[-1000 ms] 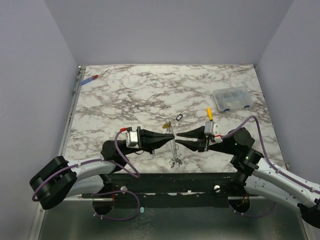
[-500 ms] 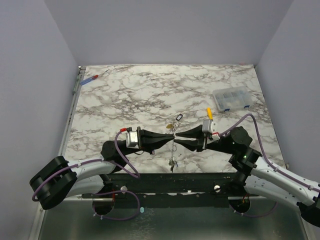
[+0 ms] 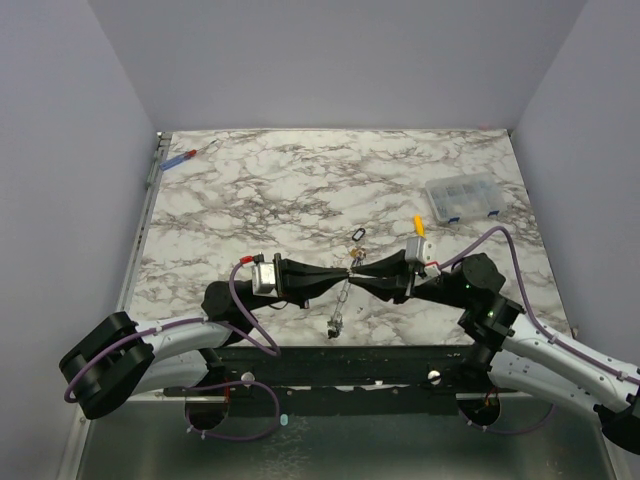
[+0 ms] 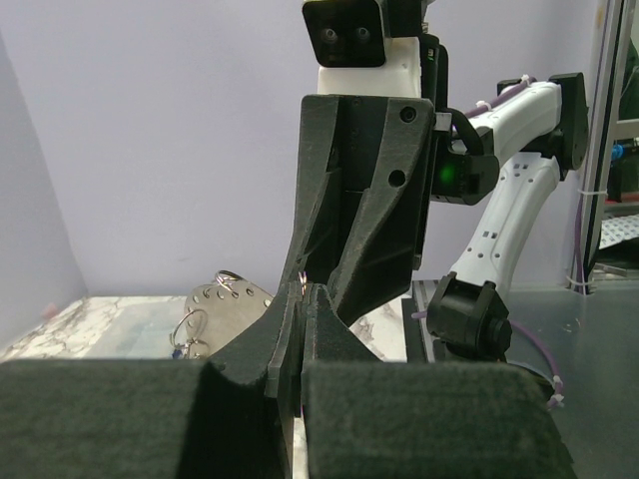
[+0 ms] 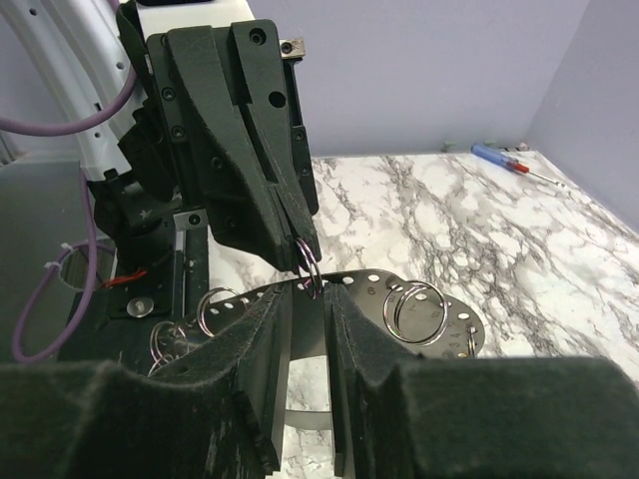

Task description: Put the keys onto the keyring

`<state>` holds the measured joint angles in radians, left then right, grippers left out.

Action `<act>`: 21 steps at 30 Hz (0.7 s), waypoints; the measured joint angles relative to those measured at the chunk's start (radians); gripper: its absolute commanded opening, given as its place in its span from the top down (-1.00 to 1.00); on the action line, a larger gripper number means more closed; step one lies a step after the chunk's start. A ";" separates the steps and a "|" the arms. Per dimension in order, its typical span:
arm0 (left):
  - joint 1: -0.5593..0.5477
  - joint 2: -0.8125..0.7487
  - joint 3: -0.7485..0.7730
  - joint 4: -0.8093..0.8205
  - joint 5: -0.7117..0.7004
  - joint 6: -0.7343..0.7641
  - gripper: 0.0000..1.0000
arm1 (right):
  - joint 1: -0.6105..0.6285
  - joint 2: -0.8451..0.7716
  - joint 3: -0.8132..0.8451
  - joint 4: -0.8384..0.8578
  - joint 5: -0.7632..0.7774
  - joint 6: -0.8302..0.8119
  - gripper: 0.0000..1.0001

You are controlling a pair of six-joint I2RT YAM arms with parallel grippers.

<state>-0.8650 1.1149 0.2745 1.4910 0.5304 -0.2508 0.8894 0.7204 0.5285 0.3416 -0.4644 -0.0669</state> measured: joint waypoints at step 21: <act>0.005 0.005 0.000 0.002 0.000 -0.003 0.86 | 0.000 0.010 0.006 -0.004 0.000 -0.010 0.99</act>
<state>-0.8597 1.1202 0.2745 1.4933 0.5301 -0.2539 0.8894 0.7307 0.5346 0.3374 -0.4648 -0.0769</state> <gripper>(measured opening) 0.017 0.016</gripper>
